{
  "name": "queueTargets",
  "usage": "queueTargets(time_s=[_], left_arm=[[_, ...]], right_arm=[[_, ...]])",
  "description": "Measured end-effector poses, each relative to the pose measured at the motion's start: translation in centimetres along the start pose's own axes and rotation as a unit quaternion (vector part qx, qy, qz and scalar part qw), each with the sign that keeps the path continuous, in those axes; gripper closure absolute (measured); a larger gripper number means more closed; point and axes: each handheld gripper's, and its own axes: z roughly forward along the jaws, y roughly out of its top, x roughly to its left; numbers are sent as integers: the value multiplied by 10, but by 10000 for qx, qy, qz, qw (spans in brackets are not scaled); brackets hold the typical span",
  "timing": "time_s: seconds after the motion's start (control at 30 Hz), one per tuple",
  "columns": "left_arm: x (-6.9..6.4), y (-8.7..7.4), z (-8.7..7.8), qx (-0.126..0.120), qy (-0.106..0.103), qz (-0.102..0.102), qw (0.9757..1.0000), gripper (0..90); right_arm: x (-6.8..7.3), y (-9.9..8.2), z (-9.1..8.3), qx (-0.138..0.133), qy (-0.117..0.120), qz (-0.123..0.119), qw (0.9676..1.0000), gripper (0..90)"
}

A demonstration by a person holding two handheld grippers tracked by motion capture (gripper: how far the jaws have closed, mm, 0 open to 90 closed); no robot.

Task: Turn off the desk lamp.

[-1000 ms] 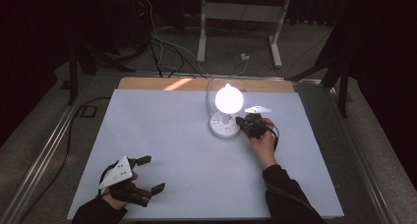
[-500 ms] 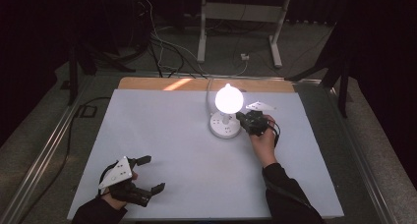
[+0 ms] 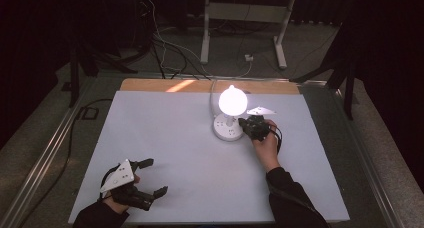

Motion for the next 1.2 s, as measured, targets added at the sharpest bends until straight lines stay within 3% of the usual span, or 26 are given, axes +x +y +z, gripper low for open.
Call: queueTargets(time_s=[0.37,0.5,0.6,0.7,1.03,1.2], left_arm=[[0,0,0,0,-5,5,10000,5],[-1,0,1,11,-12,10,10000,5],[-1,0,1,16,-9,16,10000,5],[0,0,1,6,6,0,10000,5],[0,0,0,-8,13,-14,10000,5],[1,1,1,-23,25,-38,10000,5]], right_arm=[[-1,-2,1,27,-3,-29,10000,895],[1,-3,2,-2,-62,-146,9999,895],[0,-3,1,7,-39,-118,9999,895],[-2,-2,1,0,50,66,10000,894],[-2,9,-16,-236,54,-6,9997,873],[-3,10,-25,-234,256,-58,9994,857]])
